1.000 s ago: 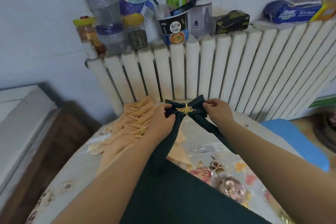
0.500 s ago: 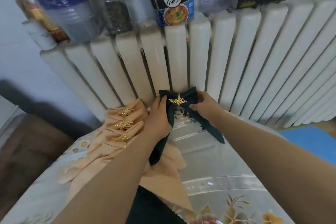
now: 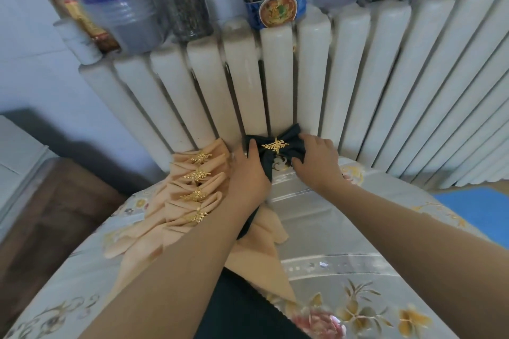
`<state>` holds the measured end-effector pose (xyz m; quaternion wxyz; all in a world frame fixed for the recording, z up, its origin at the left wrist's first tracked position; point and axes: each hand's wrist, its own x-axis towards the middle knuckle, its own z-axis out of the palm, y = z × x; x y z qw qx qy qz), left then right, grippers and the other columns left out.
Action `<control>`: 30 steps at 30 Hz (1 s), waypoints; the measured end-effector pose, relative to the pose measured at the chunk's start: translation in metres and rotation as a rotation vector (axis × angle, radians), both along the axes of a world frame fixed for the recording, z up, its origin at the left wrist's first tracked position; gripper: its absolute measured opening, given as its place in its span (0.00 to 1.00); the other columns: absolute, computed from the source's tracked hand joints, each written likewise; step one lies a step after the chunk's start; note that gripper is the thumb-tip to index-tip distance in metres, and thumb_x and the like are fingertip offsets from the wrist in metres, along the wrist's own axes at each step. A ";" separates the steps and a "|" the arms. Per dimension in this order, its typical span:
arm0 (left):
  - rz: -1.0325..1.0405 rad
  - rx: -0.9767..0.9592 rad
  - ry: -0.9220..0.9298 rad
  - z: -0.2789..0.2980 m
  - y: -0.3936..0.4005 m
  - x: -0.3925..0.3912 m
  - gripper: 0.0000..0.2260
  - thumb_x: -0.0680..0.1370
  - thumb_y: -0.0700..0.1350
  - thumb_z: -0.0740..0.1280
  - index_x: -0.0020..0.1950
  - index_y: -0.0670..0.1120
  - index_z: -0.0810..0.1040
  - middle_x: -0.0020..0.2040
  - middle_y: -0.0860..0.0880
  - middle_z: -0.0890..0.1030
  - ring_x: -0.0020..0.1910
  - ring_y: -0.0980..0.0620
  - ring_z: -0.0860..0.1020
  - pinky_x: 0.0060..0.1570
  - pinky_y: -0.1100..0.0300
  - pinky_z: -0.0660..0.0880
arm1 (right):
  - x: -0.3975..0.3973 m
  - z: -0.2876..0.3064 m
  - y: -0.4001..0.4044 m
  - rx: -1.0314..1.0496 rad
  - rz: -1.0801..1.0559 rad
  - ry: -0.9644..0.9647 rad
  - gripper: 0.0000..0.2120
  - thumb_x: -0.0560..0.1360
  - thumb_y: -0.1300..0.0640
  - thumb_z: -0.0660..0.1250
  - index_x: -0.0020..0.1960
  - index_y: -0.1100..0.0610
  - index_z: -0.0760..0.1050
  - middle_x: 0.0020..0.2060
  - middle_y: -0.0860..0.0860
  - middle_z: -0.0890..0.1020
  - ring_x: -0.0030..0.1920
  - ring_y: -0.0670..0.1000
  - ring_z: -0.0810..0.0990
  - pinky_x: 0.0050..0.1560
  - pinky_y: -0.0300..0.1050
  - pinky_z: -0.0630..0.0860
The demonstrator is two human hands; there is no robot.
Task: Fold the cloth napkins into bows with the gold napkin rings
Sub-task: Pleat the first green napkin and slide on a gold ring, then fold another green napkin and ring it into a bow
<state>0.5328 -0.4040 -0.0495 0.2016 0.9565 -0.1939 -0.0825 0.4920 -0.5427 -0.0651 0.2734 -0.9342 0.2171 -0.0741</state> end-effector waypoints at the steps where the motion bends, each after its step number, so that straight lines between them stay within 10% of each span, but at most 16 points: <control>1: -0.020 -0.025 -0.032 -0.001 0.000 0.000 0.32 0.76 0.37 0.61 0.77 0.44 0.50 0.76 0.41 0.50 0.73 0.39 0.54 0.72 0.45 0.56 | -0.002 0.000 0.002 -0.014 0.018 0.003 0.27 0.76 0.56 0.62 0.73 0.56 0.60 0.69 0.55 0.68 0.69 0.57 0.62 0.68 0.51 0.59; 17: -0.156 -0.114 -0.218 0.041 0.107 -0.148 0.32 0.77 0.34 0.58 0.77 0.43 0.46 0.78 0.46 0.44 0.76 0.50 0.47 0.72 0.62 0.46 | -0.157 0.048 0.122 -0.251 0.158 -0.109 0.26 0.77 0.54 0.61 0.73 0.51 0.60 0.71 0.49 0.66 0.71 0.52 0.60 0.70 0.48 0.55; 30: -0.072 -0.127 -0.156 0.066 0.285 -0.395 0.31 0.78 0.38 0.59 0.78 0.47 0.49 0.78 0.52 0.46 0.75 0.50 0.57 0.70 0.58 0.59 | -0.414 0.067 0.265 -0.349 0.332 -0.145 0.26 0.78 0.50 0.60 0.74 0.50 0.57 0.70 0.48 0.65 0.70 0.52 0.59 0.70 0.48 0.55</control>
